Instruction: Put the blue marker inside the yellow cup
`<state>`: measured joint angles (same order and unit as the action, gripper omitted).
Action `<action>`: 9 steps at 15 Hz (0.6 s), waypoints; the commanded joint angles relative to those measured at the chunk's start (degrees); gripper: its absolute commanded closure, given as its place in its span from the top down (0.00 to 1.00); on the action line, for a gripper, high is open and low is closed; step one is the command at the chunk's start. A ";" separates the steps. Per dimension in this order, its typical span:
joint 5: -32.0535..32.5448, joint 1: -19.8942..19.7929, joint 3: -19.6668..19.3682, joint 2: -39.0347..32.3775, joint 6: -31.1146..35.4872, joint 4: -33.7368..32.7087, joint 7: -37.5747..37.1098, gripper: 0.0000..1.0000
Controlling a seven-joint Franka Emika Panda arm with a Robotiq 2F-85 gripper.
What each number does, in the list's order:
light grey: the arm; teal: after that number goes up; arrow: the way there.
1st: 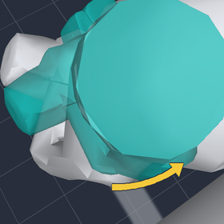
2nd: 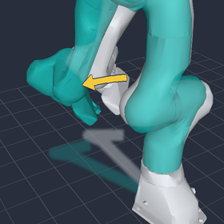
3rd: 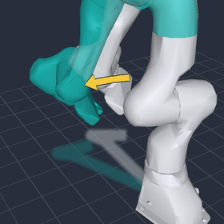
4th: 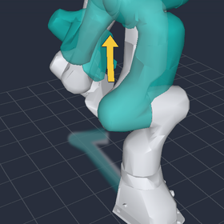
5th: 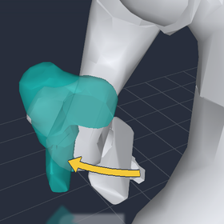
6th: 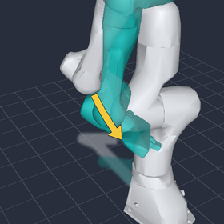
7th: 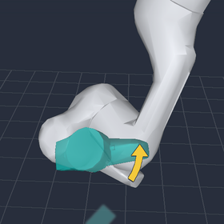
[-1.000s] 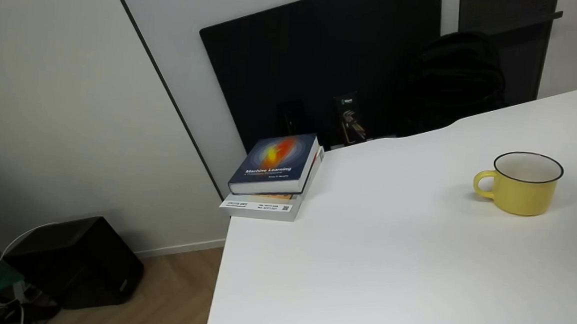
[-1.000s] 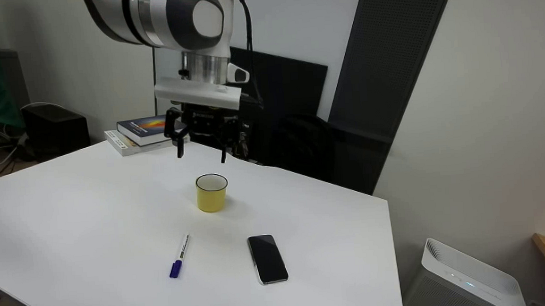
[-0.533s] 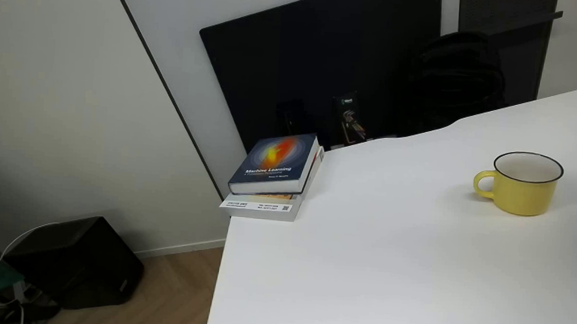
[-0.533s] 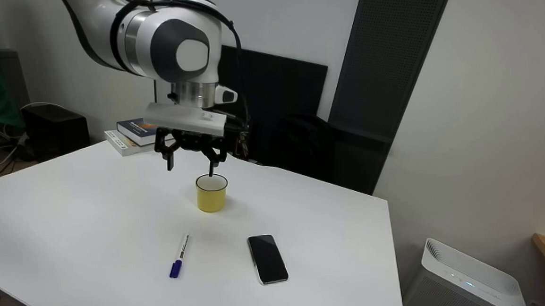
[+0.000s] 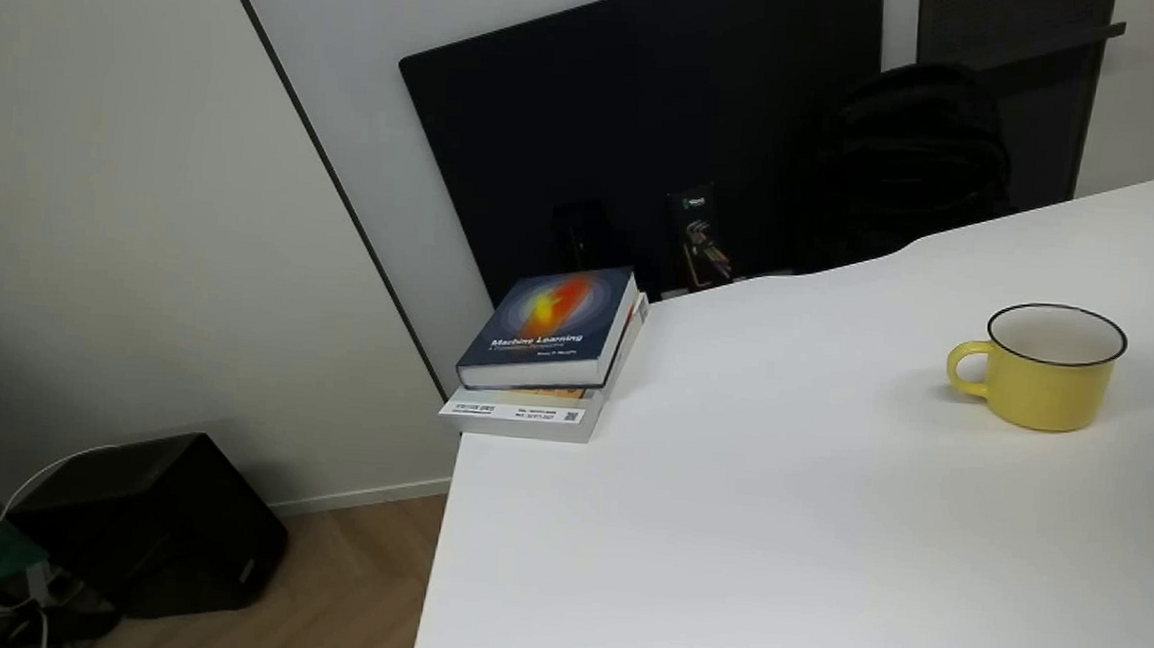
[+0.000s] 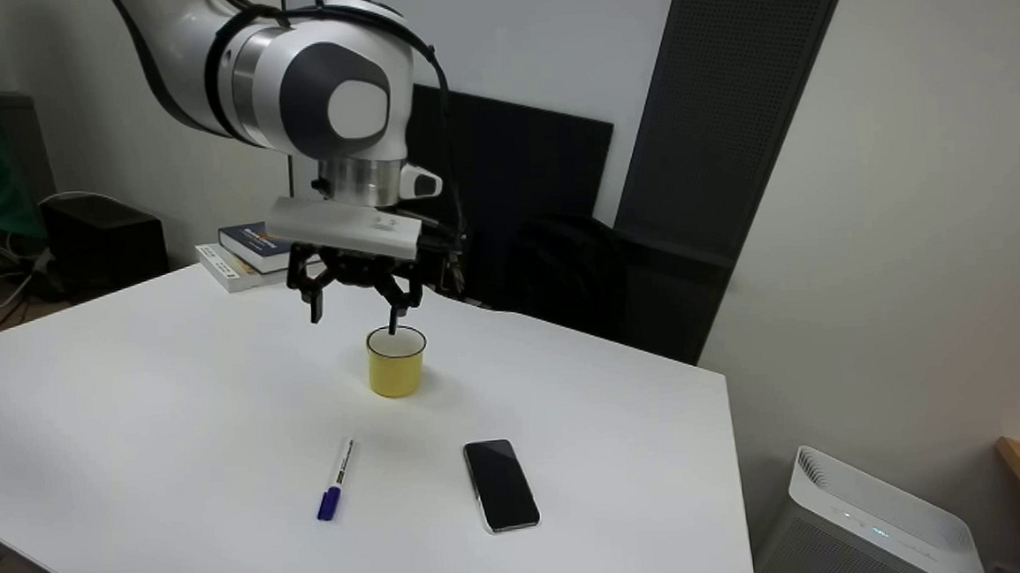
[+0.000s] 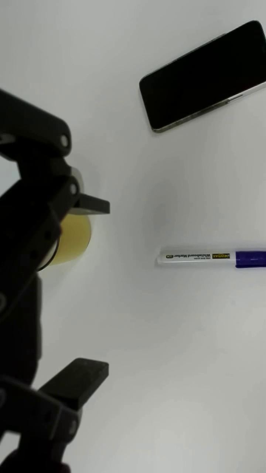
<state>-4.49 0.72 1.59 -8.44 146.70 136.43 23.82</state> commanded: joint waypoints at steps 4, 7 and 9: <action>1.30 -0.70 0.54 -0.70 0.68 0.23 -0.56 1.00; 0.86 -1.06 0.57 -3.13 1.27 -0.01 -0.24 1.00; 1.25 -1.29 0.59 -4.88 1.77 -0.25 -0.38 1.00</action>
<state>-4.23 0.44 1.66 -10.66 147.06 136.86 23.82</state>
